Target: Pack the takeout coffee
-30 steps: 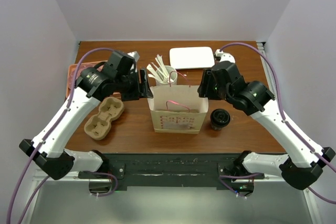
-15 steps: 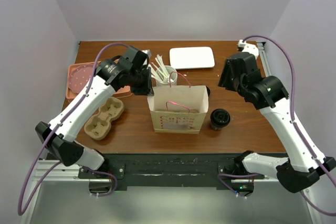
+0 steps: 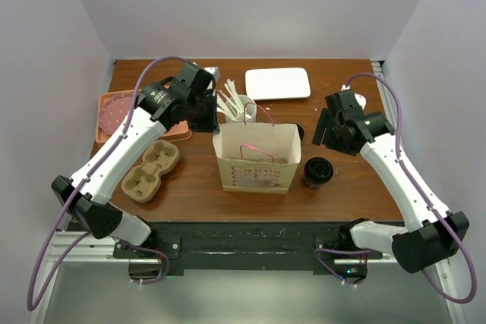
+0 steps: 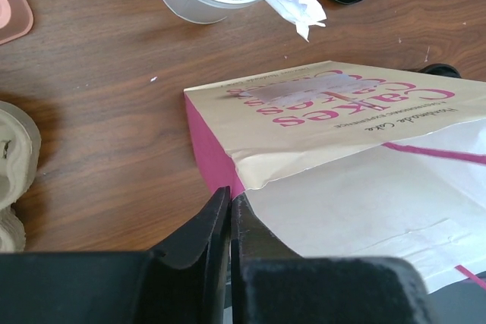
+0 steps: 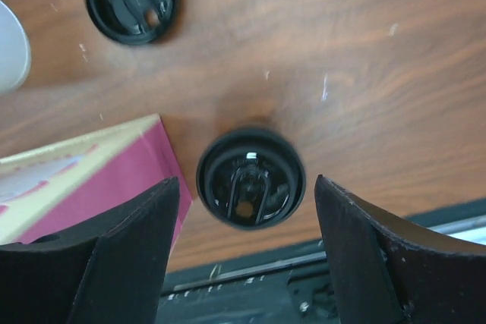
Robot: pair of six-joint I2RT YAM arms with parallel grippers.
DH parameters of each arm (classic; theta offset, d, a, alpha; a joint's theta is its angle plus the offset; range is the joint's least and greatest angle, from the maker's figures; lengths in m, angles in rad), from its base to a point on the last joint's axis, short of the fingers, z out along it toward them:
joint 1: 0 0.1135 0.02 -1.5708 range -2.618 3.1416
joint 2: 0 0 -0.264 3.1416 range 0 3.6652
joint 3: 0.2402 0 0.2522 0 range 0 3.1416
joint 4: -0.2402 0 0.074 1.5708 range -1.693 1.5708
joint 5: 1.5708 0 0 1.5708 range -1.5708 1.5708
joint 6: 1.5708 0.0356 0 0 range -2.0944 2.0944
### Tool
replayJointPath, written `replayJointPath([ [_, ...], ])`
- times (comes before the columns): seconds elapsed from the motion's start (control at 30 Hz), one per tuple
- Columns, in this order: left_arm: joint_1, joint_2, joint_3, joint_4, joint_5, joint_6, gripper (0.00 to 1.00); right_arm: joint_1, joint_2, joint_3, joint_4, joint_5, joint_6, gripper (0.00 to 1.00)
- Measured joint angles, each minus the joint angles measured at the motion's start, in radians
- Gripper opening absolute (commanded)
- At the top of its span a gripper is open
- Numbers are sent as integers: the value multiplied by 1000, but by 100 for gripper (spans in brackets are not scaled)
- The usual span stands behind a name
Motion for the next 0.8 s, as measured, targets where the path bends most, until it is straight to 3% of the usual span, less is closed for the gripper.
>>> replayJointPath([
  [0.37,0,-6,-2,8,63,27,35,0,-2,-172,17,-62,182,77],
  [0.8,0,-6,-2,3,76,50,48,0,-8,-209,36,-61,241,80],
])
